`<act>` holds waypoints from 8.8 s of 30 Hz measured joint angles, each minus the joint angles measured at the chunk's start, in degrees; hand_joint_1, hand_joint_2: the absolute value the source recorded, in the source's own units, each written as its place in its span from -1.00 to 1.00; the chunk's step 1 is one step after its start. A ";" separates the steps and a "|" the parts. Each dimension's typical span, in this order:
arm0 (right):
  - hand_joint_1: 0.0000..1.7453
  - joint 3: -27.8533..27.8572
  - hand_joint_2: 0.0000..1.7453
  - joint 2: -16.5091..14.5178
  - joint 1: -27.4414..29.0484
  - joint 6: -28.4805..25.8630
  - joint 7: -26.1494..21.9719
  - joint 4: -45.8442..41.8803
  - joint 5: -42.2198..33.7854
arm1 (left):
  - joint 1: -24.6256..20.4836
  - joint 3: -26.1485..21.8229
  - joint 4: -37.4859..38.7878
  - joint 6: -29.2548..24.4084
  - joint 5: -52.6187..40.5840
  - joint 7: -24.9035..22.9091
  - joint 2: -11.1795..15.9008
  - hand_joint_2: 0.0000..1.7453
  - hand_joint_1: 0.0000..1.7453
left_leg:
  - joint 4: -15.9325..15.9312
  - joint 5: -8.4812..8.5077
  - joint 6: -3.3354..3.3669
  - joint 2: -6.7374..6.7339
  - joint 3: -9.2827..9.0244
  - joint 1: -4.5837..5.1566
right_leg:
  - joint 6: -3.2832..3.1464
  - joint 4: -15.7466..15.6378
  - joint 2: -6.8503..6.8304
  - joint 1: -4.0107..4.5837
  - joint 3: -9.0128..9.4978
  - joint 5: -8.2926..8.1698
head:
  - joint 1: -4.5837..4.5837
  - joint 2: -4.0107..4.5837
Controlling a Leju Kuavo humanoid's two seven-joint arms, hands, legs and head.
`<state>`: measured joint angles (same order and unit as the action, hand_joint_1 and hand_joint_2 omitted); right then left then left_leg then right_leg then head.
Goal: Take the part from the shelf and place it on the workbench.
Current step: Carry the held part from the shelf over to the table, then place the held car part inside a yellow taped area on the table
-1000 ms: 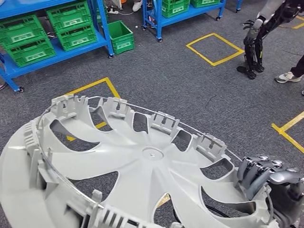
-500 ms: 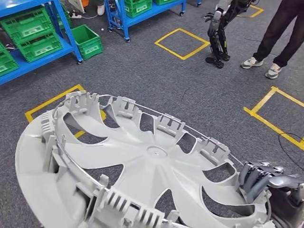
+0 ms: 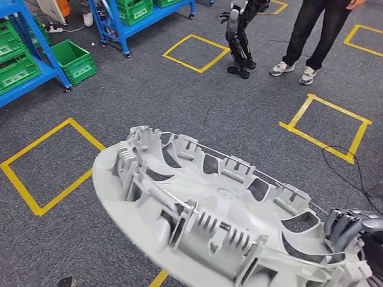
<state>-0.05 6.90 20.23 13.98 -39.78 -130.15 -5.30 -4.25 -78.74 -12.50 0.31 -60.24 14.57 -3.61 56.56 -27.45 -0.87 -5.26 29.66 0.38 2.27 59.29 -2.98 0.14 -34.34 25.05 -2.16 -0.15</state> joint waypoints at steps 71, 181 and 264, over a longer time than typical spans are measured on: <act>1.00 5.23 1.00 -1.35 0.10 -13.85 2.67 -1.74 17.51 | 0.13 1.26 0.00 0.96 -0.96 2.02 -2.25 -1.00 -1.00 | 16.13 -6.96 -1.56 4.64 8.28 -0.38 | -1.84 0.14 6.20 -0.45 -0.94 -0.26 | 0.35 0.00; 1.00 1.83 1.00 5.01 2.59 -33.85 13.36 4.60 44.51 | -0.20 1.21 -0.01 3.82 -2.00 5.91 -2.17 -1.00 -1.00 | 1.38 -0.10 0.91 3.09 2.24 -0.59 | 1.41 3.44 2.59 -0.83 -1.08 2.24 | 0.04 0.00; -1.00 -39.99 -1.00 -9.38 -70.07 -31.30 18.31 105.13 75.36 | -4.68 15.73 0.00 3.95 -14.29 3.88 0.19 1.00 -1.00 | 1.12 4.23 0.36 5.34 6.73 -1.13 | 0.63 1.61 3.65 -0.47 -1.92 1.28 | 0.19 0.00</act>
<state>-40.04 -2.47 -49.84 -17.32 -21.47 -25.02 70.06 -8.93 -63.01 -12.50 4.26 -74.53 18.45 -3.42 57.68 -23.21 -0.50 0.08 36.39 -0.74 2.89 60.90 0.67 -0.33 -36.26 26.33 -1.97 -0.15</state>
